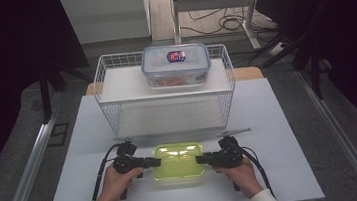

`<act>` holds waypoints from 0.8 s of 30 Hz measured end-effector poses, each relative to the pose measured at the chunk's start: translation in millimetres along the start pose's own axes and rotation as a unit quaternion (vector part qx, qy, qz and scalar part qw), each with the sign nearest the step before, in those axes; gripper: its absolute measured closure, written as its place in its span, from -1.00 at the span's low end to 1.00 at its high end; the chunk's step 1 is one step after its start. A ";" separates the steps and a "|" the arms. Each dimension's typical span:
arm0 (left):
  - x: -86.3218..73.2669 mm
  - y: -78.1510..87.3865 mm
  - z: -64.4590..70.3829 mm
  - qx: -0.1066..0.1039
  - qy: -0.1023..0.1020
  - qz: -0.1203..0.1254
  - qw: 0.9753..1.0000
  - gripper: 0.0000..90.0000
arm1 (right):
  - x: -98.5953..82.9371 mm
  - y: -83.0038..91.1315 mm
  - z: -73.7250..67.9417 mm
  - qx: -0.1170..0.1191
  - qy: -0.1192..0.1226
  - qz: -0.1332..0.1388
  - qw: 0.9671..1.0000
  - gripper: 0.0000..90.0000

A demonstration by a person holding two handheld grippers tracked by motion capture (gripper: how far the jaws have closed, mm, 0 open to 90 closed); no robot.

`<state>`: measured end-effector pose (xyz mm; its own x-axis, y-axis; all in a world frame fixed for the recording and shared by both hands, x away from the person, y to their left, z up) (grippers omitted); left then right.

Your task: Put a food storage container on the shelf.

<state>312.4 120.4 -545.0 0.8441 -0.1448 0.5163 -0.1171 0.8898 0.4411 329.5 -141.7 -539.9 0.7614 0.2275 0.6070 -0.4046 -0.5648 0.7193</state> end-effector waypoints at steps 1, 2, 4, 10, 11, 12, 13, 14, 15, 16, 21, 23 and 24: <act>-0.7 0.6 1.0 0.001 -0.004 0.000 1.000 0.53 | -0.5 1.2 -0.6 0.000 0.000 0.000 1.000 0.51; -0.8 0.7 2.4 0.000 -0.002 0.005 1.000 0.55 | -0.9 2.1 -1.1 -0.001 0.000 0.002 1.000 0.52; -2.1 2.6 4.3 -0.003 -0.010 0.008 1.000 0.60 | -2.4 4.1 -1.6 0.000 -0.003 0.004 1.000 0.54; -7.1 5.2 6.6 -0.009 -0.011 0.012 1.000 0.63 | -4.1 9.7 -3.9 0.011 -0.013 0.011 1.000 0.63; -7.3 5.4 7.1 -0.011 -0.012 0.015 1.000 0.64 | -4.3 10.2 -3.5 0.014 -0.014 0.012 1.000 0.64; -7.5 5.8 7.4 -0.013 -0.014 0.015 1.000 0.64 | -4.6 10.7 -2.9 0.019 -0.018 0.013 1.000 0.65; -7.7 6.0 7.6 -0.014 -0.016 0.016 1.000 0.65 | -5.0 11.3 -2.4 0.024 -0.019 0.013 0.999 0.65; -7.8 6.2 7.8 -0.015 -0.019 0.016 1.000 0.65 | -5.4 11.9 -2.3 0.026 -0.019 0.013 0.999 0.66; -8.2 6.4 8.0 -0.015 -0.025 0.016 0.999 0.65 | -5.5 12.3 -2.3 0.027 -0.018 0.015 0.999 0.67; -8.6 6.5 8.4 -0.016 -0.026 0.016 0.999 0.66 | -5.7 13.2 -2.4 0.028 -0.017 0.018 0.999 0.68; -8.7 8.2 12.2 -0.017 -0.037 0.028 0.999 0.73 | -5.1 17.4 -0.9 0.037 -0.023 0.032 0.999 0.78; -9.0 8.8 13.5 -0.017 -0.042 0.030 0.999 0.75 | -5.8 18.7 -1.7 0.033 -0.014 0.034 0.999 0.78; -9.1 9.1 14.3 -0.015 -0.046 0.029 0.998 0.75 | -5.8 18.7 -1.7 0.033 -0.014 0.034 0.999 0.78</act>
Point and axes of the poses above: each handheld gripper's, and its own axes: y roughly backward along the jaws, x roughly out of its top, z roughly to its right, the point moved 5 cm from there along -y, roughly forward along the jaws, and after that the axes turned 15 degrees about -x, right-handed, at the moved point
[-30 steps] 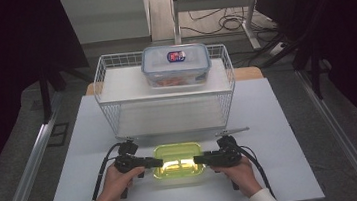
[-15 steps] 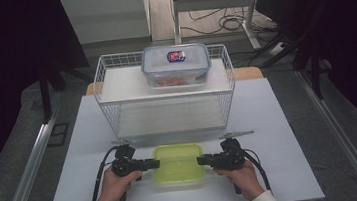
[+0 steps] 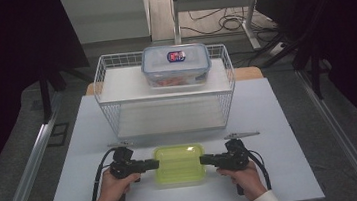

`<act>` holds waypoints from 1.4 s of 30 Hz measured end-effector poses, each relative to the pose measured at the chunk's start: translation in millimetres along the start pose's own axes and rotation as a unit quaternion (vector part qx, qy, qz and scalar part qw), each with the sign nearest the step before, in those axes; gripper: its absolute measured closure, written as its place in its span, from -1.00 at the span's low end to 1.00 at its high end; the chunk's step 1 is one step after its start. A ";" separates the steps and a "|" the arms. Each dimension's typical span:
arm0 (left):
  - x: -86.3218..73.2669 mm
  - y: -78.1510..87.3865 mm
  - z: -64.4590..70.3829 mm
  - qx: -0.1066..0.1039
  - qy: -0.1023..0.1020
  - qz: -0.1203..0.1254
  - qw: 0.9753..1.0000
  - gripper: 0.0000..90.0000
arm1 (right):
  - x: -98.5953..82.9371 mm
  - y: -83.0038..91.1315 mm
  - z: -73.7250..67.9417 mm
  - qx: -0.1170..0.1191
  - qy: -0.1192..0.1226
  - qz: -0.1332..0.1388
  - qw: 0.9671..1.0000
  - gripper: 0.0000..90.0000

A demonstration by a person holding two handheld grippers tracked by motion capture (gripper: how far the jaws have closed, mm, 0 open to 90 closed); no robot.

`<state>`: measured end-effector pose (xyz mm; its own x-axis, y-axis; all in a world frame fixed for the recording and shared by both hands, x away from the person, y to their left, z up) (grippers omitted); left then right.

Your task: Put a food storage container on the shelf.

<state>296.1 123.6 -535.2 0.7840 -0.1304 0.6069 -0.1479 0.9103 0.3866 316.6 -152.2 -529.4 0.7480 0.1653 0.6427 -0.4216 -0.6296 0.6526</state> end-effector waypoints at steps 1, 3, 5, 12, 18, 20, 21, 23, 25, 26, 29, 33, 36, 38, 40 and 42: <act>0.0 0.1 1.1 0.003 -0.003 -0.001 1.000 0.75 | -0.3 0.0 0.0 0.000 0.001 0.000 1.000 0.78; 0.1 0.5 2.0 0.004 -0.007 0.002 1.000 0.75 | -0.4 0.7 -0.6 -0.002 0.004 0.002 1.000 0.79; 0.4 0.9 2.8 0.006 -0.012 0.003 1.000 0.75 | 0.1 1.7 -1.4 0.000 0.006 0.006 1.000 0.79; 2.4 3.2 8.6 0.009 -0.028 0.008 1.000 0.75 | 2.4 5.8 -3.8 -0.001 0.013 0.016 1.000 0.79; 5.5 5.3 17.0 0.014 -0.047 0.018 0.999 0.75 | 6.6 12.9 -7.8 -0.006 0.029 0.027 0.999 0.79; 7.1 6.2 20.5 0.016 -0.055 0.021 0.998 0.75 | 9.0 16.5 -9.2 -0.008 0.036 0.032 0.999 0.79; 8.1 6.9 22.2 0.017 -0.059 0.022 0.998 0.75 | 11.1 19.1 -10.8 -0.009 0.039 0.038 0.998 0.78; 10.1 8.5 25.2 0.018 -0.066 0.024 0.997 0.75 | 12.1 20.2 -11.3 -0.009 0.043 0.041 0.998 0.78; 12.8 10.6 28.5 0.014 -0.069 0.032 0.997 0.75 | 13.9 22.4 -12.6 -0.009 0.045 0.046 0.998 0.78; 13.5 11.0 29.4 0.013 -0.070 0.032 0.997 0.75 | 14.9 24.0 -13.2 -0.007 0.045 0.046 0.998 0.78; 16.8 11.8 33.4 0.019 -0.083 0.032 0.996 0.75 | 18.1 27.5 -14.0 -0.008 0.051 0.052 0.997 0.78; 20.3 13.1 36.1 0.019 -0.088 0.033 0.995 0.75 | 20.1 30.5 -15.7 -0.012 0.056 0.056 0.997 0.78; 21.4 13.0 35.7 0.018 -0.087 0.032 0.996 0.75 | 20.9 30.4 -15.6 -0.014 0.056 0.055 0.997 0.78; 22.1 13.0 35.7 0.019 -0.089 0.032 0.995 0.75 | 21.8 30.9 -16.0 -0.016 0.056 0.055 0.997 0.78; 24.3 13.5 37.3 0.018 -0.091 0.034 0.995 0.75 | 23.5 32.3 -16.5 -0.017 0.059 0.058 0.996 0.78; 26.7 14.1 39.0 0.018 -0.095 0.036 0.995 0.75 | 26.1 35.0 -17.4 -0.019 0.062 0.062 0.996 0.78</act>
Point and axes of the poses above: each handheld gripper's, and its own axes: y roughly backward along the jaws, x roughly out of its top, z roughly to its right, the point moved 5 cm from there along -y, roughly forward along the jaws, and after that the axes turned 15 degrees about -x, right-handed, at the moved point
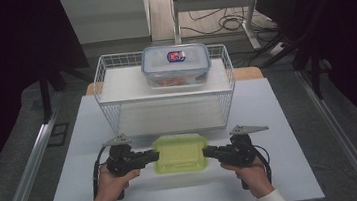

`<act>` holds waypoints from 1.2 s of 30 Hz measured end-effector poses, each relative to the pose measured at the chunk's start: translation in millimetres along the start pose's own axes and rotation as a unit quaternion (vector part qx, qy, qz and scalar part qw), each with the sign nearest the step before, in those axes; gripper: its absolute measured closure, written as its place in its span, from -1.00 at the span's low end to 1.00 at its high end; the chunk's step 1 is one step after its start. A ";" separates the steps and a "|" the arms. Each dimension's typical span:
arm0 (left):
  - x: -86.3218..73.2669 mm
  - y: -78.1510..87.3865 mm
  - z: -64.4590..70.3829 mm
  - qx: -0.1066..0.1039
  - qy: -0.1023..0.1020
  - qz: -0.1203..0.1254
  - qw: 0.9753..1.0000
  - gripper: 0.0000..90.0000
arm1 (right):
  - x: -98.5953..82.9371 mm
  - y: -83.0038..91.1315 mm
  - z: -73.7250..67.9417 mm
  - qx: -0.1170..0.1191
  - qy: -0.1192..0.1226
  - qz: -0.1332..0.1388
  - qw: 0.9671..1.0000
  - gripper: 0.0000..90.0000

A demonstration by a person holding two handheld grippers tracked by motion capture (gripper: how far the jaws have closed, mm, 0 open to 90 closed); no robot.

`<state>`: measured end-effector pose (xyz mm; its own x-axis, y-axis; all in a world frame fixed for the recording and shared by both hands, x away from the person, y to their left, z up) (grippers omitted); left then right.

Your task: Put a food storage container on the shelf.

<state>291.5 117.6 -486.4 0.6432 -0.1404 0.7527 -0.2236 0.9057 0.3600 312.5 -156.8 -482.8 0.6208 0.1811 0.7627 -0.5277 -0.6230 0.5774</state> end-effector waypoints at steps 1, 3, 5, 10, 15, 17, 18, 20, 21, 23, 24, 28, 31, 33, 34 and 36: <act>2.1 0.4 1.0 0.000 -0.003 0.001 1.000 0.75 | 0.7 0.7 -0.2 0.000 -0.001 0.000 1.000 0.78; 5.2 1.0 2.4 -0.001 -0.005 0.003 1.000 0.75 | 3.6 2.7 0.3 -0.001 0.003 0.006 1.000 0.78; 8.8 1.5 3.0 -0.003 -0.007 0.003 1.000 0.75 | 7.8 4.6 0.4 -0.001 0.004 0.008 1.000 0.78; 18.6 3.0 5.0 -0.001 -0.012 0.005 1.000 0.75 | 14.1 6.9 0.8 -0.003 0.006 0.012 1.000 0.78; 33.9 7.7 9.7 -0.001 -0.022 0.009 1.000 0.75 | 28.5 13.5 -1.3 -0.006 0.014 0.021 1.000 0.78; 39.6 9.4 11.3 -0.003 -0.023 0.012 1.000 0.75 | 37.3 17.6 -2.7 -0.008 0.020 0.026 0.999 0.78; 41.8 10.0 11.8 -0.005 -0.025 0.014 1.000 0.75 | 37.3 17.6 -2.7 -0.008 0.020 0.026 0.999 0.78; 47.4 11.5 13.4 -0.004 -0.027 0.017 0.999 0.75 | 43.5 20.3 -3.3 -0.010 0.023 0.029 0.999 0.78; 50.8 12.4 14.0 -0.004 -0.030 0.019 0.999 0.75 | 45.6 21.1 -3.4 -0.010 0.024 0.030 0.999 0.78; 55.2 13.1 15.0 -0.004 -0.031 0.021 0.999 0.75 | 51.3 23.2 -3.5 -0.011 0.026 0.031 0.999 0.78; 57.7 13.4 14.9 -0.004 -0.032 0.022 0.999 0.75 | 53.9 23.8 -3.3 -0.011 0.026 0.032 0.999 0.78; 67.4 14.2 15.8 -0.004 -0.037 0.026 0.999 0.75 | 63.7 27.3 -2.7 -0.012 0.029 0.035 0.999 0.78; 75.7 15.0 17.9 -0.004 -0.043 0.028 0.999 0.75 | 71.1 30.9 -2.4 -0.015 0.033 0.038 0.999 0.78; 80.3 15.7 18.7 -0.005 -0.045 0.030 0.999 0.75 | 76.1 33.2 -2.3 -0.017 0.036 0.040 0.998 0.78; 82.7 16.1 18.9 -0.007 -0.046 0.029 0.998 0.75 | 78.1 34.0 -2.2 -0.017 0.037 0.041 0.998 0.78; 88.0 16.9 19.2 -0.009 -0.046 0.033 0.998 0.75 | 84.5 36.0 -1.3 -0.016 0.039 0.044 0.998 0.78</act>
Point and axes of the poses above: each handheld gripper's, and its own axes: y roughly backward along the jaws, x roughly out of its top, z roughly to its right, the point moved 5 cm from there along -y, roughly forward along the jaws, and after that the axes turned 15 degrees about -x, right-handed, at the moved point
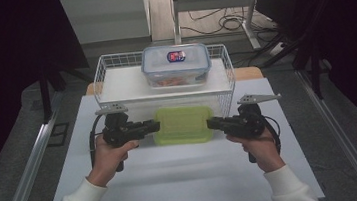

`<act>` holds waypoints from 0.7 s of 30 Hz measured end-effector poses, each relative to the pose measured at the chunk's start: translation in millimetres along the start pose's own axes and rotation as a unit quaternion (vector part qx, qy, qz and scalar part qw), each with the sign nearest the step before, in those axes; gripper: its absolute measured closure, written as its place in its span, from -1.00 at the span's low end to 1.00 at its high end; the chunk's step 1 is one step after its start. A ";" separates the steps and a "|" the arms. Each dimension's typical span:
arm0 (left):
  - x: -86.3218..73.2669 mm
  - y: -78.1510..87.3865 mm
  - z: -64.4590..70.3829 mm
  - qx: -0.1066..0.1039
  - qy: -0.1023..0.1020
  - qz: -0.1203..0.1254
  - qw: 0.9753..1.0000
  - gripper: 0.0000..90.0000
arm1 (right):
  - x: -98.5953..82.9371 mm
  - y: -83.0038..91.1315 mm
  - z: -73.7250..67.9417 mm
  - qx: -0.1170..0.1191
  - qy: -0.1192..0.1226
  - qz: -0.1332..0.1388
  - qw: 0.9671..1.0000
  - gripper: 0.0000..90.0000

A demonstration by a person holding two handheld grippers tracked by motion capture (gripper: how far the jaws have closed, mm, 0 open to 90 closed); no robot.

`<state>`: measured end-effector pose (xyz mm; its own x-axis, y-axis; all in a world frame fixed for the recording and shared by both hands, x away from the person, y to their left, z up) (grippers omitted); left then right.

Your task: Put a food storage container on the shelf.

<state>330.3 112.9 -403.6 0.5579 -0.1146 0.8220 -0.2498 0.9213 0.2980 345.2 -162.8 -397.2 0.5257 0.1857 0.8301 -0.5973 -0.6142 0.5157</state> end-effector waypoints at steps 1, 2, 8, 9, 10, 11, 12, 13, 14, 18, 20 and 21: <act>3.3 0.2 0.0 0.001 0.001 0.001 1.000 0.75 | 2.0 0.5 0.2 0.000 -0.001 0.001 1.000 0.78; 5.4 0.5 -0.4 0.002 -0.001 0.001 1.000 0.75 | 5.2 0.8 0.4 -0.002 0.001 0.001 1.000 0.78; 23.0 3.6 -1.2 0.005 -0.012 0.000 1.000 0.75 | 20.5 2.7 0.9 -0.008 0.008 0.007 1.000 0.78; 25.4 4.3 -1.0 0.005 -0.012 0.001 1.000 0.75 | 24.1 3.5 0.7 -0.008 0.010 0.009 1.000 0.78; 27.7 5.2 -1.1 0.005 -0.014 0.001 1.000 0.76 | 26.9 4.0 0.2 -0.008 0.010 0.010 1.000 0.78; 29.4 5.7 -0.9 0.005 -0.012 0.003 1.000 0.76 | 29.5 4.4 -0.1 -0.009 0.012 0.011 1.000 0.78; 31.7 6.6 -1.2 0.005 -0.016 0.003 1.000 0.76 | 31.5 4.6 -0.2 -0.010 0.013 0.013 1.000 0.78; 34.0 7.3 -1.2 0.005 -0.017 0.004 1.000 0.76 | 34.0 4.8 -0.5 -0.010 0.014 0.014 1.000 0.78; 36.3 7.9 -1.1 0.006 -0.017 0.005 1.000 0.76 | 36.6 5.1 -0.7 -0.011 0.015 0.014 1.000 0.78; 45.7 9.6 -2.7 0.008 -0.020 0.005 1.000 0.76 | 50.1 5.6 -0.2 -0.012 0.015 0.017 1.000 0.78; 51.1 11.3 -4.1 0.006 -0.016 0.007 1.000 0.76 | 55.2 4.9 0.1 -0.012 0.017 0.018 1.000 0.78; 53.9 12.1 -4.9 0.006 -0.016 0.008 1.000 0.76 | 55.2 4.9 0.1 -0.012 0.017 0.018 1.000 0.78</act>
<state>361.2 119.7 -358.0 0.5284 -0.1126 0.8415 -0.2675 0.9186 0.2910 371.3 -155.7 -348.9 0.4827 0.1890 0.8551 -0.6307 -0.6025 0.4892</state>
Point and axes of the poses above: each handheld gripper's, and its own axes: y roughly backward along the jaws, x roughly out of its top, z roughly to its right, the point moved 5 cm from there along -y, roughly forward along the jaws, and after that the axes turned 15 degrees about -x, right-handed, at the moved point
